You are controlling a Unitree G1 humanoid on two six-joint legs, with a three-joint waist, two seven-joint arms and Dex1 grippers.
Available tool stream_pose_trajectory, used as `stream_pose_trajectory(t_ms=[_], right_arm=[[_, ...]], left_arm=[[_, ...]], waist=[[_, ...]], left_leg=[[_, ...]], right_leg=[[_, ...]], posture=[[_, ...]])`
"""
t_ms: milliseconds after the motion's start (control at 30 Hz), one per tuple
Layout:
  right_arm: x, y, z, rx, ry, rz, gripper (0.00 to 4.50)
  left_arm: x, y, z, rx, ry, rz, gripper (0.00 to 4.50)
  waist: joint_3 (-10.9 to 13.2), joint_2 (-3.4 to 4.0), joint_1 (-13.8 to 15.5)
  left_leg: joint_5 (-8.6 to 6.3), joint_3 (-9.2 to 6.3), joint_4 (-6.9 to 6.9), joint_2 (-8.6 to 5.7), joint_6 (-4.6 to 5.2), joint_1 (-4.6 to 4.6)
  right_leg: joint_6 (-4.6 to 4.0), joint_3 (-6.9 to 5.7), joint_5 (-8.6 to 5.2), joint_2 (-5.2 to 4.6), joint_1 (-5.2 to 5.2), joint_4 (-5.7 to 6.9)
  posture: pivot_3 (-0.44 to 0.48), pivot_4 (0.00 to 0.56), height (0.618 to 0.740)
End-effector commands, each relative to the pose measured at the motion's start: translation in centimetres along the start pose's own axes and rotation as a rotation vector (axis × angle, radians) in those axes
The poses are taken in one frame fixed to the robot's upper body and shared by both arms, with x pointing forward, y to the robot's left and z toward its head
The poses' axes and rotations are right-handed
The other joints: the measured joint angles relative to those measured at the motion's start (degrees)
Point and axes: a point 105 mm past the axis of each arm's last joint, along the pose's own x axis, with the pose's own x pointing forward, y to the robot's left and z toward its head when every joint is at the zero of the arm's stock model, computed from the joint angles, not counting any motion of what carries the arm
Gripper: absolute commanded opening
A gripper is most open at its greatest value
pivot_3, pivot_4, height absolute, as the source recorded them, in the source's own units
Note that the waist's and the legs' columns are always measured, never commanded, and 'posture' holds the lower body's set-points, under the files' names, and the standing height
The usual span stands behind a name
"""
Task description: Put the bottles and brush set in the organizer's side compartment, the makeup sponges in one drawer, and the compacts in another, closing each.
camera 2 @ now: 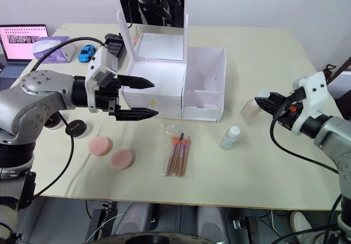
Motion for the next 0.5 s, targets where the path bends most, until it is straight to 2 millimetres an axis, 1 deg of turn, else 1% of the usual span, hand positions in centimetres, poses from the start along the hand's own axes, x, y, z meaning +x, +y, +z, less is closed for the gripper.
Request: stream_pose_trajectory(t_ms=[33,167,267,400,500], right_arm=[[-0.3,0.2,1.7,-0.041,-0.044,0.017,1.24],[0.1,1.2,3.6,-0.056,-0.09,0.072,1.24],[0.5,2.6,5.4,-0.094,-0.095,0.149,1.24],[1.2,4.5,8.4,-0.135,-0.122,0.252,1.24],[1.9,5.6,9.6,-0.161,-0.125,0.312,1.24]], left_arm=[[-0.4,0.1,0.7,0.038,-0.013,0.012,4.5],[-0.8,0.4,0.6,0.029,-0.022,0.028,4.5],[-1.6,0.8,1.0,0.022,-0.096,0.045,4.5],[-2.8,0.8,0.5,0.052,-0.121,0.074,4.5],[-3.5,0.5,0.3,0.057,-0.143,0.093,4.5]], waist=[[0.0,0.0,0.02],[0.0,0.0,-0.1],[0.01,0.01,-0.3],[0.01,0.03,-0.68],[0.01,0.01,-0.66]], left_leg=[[0.0,0.0,0.0,0.0,0.0,0.0],[0.0,0.0,0.02,0.0,0.0,-0.02],[0.0,0.01,0.0,0.0,0.0,0.01],[0.0,0.02,-0.02,0.06,0.0,0.0],[0.0,0.01,-0.05,0.08,0.0,-0.02]], right_leg=[[0.0,0.0,0.0,0.0,0.0,0.0],[0.01,0.0,0.0,0.0,0.0,0.0],[0.0,0.02,0.01,0.0,-0.02,0.02],[-0.02,0.03,0.02,0.06,-0.1,0.04],[-0.03,0.03,0.02,0.07,-0.11,0.01]], posture=[[0.0,0.15,0.74],[0.0,0.15,0.74],[0.0,0.15,0.74],[0.0,0.15,0.74],[0.0,0.15,0.74]])
